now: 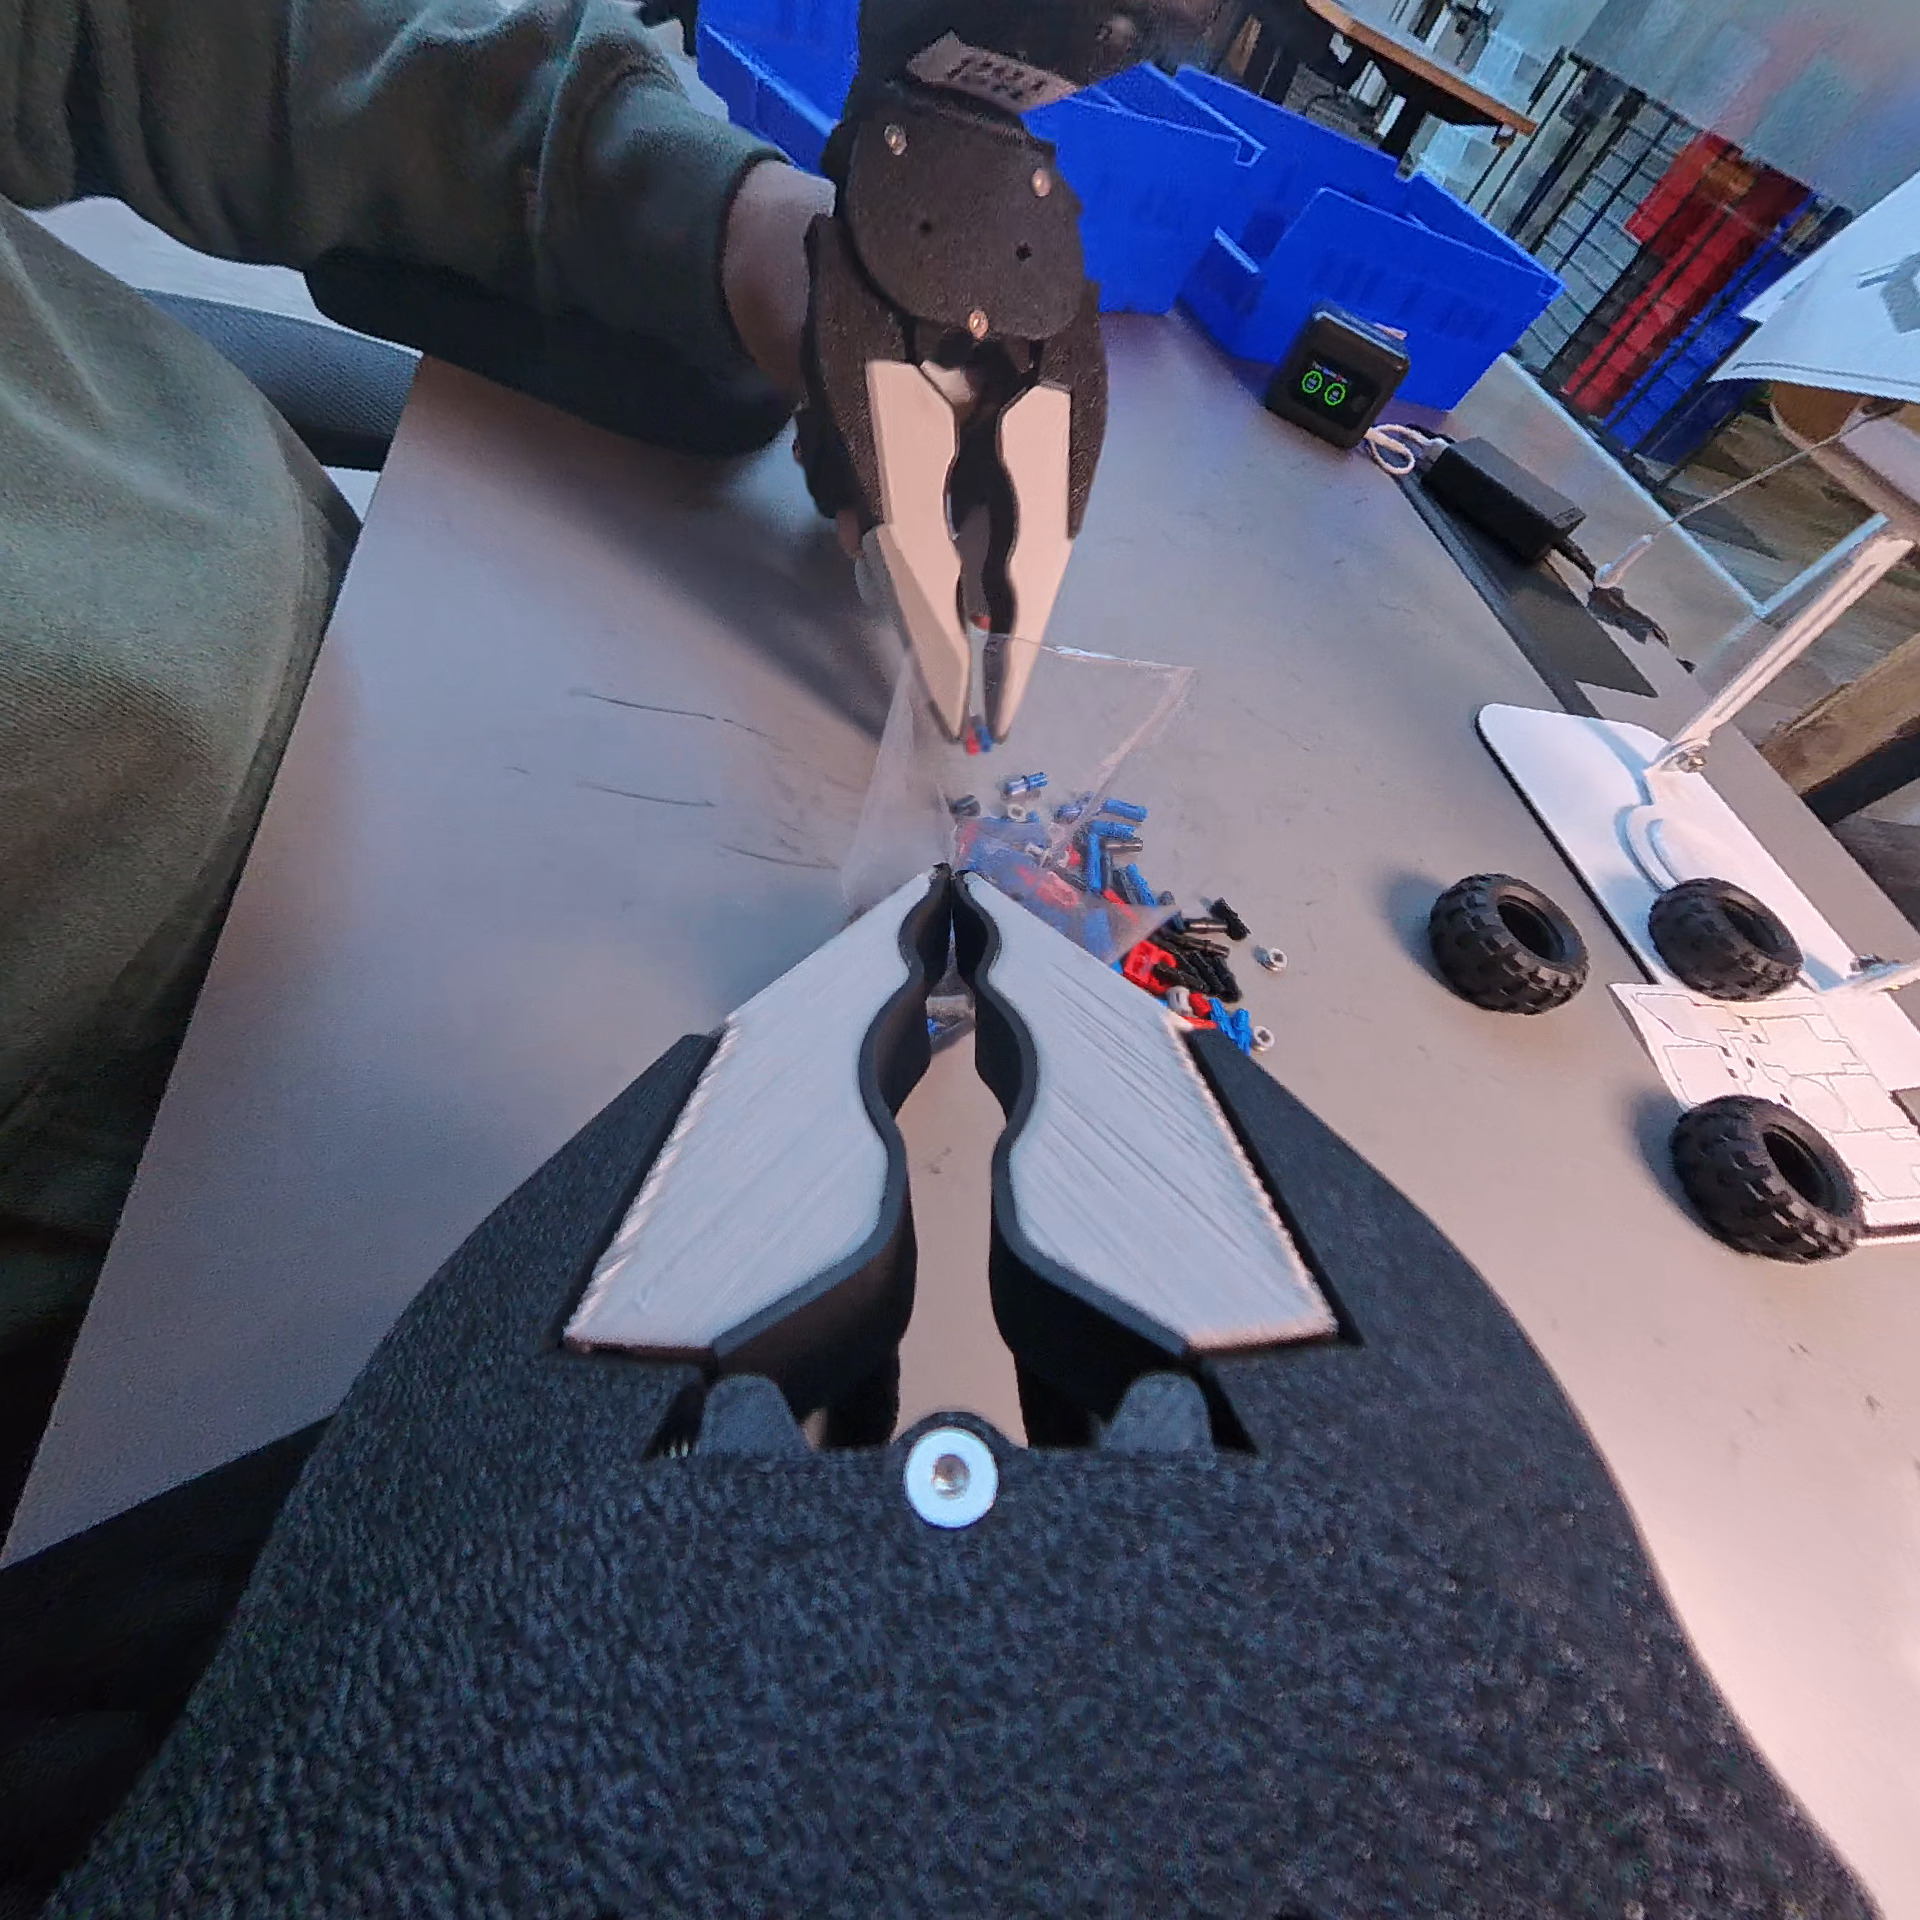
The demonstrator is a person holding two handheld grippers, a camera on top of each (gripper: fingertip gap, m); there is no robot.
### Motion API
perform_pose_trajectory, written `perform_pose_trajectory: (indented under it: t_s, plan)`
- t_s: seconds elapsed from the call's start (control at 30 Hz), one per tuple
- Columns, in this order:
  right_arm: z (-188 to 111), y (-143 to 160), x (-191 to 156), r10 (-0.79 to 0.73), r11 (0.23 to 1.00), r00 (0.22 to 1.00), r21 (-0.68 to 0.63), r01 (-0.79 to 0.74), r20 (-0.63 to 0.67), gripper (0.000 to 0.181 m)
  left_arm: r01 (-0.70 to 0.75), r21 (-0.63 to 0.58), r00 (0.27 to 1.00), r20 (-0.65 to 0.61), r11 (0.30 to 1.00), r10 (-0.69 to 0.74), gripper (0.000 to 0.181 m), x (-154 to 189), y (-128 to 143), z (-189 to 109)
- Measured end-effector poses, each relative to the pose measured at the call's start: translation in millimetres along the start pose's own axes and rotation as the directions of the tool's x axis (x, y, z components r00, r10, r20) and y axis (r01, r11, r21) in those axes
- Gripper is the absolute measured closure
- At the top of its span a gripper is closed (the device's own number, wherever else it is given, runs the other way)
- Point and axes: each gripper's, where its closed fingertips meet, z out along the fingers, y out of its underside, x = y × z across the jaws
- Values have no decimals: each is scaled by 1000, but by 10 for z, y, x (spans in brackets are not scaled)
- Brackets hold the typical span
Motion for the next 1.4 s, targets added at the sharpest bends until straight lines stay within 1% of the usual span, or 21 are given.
perform_pose_trajectory:
  t_s: [0.03,0.1,0.17,0.23,0.27,0.33,0.43,0.5,0.6,0.67,0.73,0.8,0.83,0.9,0.97,1.03,1.13,1.23,1.27,1.4]
  plan:
    - [17,-8,-24,-4,1000,1000,0,4,11,181,0,48,1000,-5,999,0,172,2,-121,-64]
    - [55,-19,-60,-17,1000,1000,-5,17,26,181,-16,159,1000,-23,987,20,172,40,-453,-221]
    - [94,-29,-93,-29,1000,999,-9,29,40,181,-54,237,995,-68,970,72,172,168,-800,-341]
    - [125,-29,-122,-34,999,998,-13,35,54,181,-121,242,984,-97,963,148,172,300,-1032,-343]
    - [135,-28,-129,-37,999,998,-14,38,55,181,-156,223,976,-112,962,184,172,359,-1092,-303]
    - [143,-32,-136,-40,999,998,-11,41,55,181,-217,164,959,-146,962,242,172,453,-1121,-181]
    - [132,-43,-128,-45,999,998,-6,46,47,181,-248,107,952,-160,963,263,171,456,-1078,-34]
    - [116,-56,-116,-47,999,998,2,47,39,181,-214,123,955,-181,969,234,163,456,-1070,-23]
    - [89,-79,-100,-52,999,998,14,51,27,181,-166,188,961,-191,968,202,159,421,-1095,-119]
    - [60,-86,-80,-56,998,998,15,55,16,181,-129,200,976,-146,971,159,159,233,-1049,-221]
    - [-6,-88,-49,-51,999,999,16,51,8,181,-78,161,990,-107,984,96,159,-29,-850,-283]
    - [-99,-112,-103,-25,999,998,31,24,58,181,-43,49,993,-108,998,48,157,-202,-475,-234]
    - [-138,-116,-112,-17,999,997,34,15,69,181,-53,14,991,-126,998,55,157,-214,-305,-192]
    - [-183,-101,-120,-1,1000,996,27,-1,87,181,-58,-31,986,-158,998,53,157,-195,-59,-96]
    - [-195,-68,-93,10,1000,997,14,-11,80,181,-76,-58,984,-167,995,66,157,-173,59,-9]
    - [-192,-59,-82,18,1000,997,16,-19,76,181,-106,-74,984,-153,992,94,157,-193,98,58]
    - [-179,-32,-76,22,1000,997,10,-23,72,181,-120,-95,981,-165,988,103,158,-190,129,134]
    - [-167,-11,-80,24,1000,997,5,-24,70,181,-125,-101,982,-155,987,109,167,-207,119,144]
    - [-164,-6,-79,25,1000,997,4,-25,69,181,-130,-105,982,-151,986,114,174,-208,123,142]
    - [-139,28,-65,26,1000,998,-10,-26,53,181,-135,-98,983,-136,986,121,177,-183,113,138]
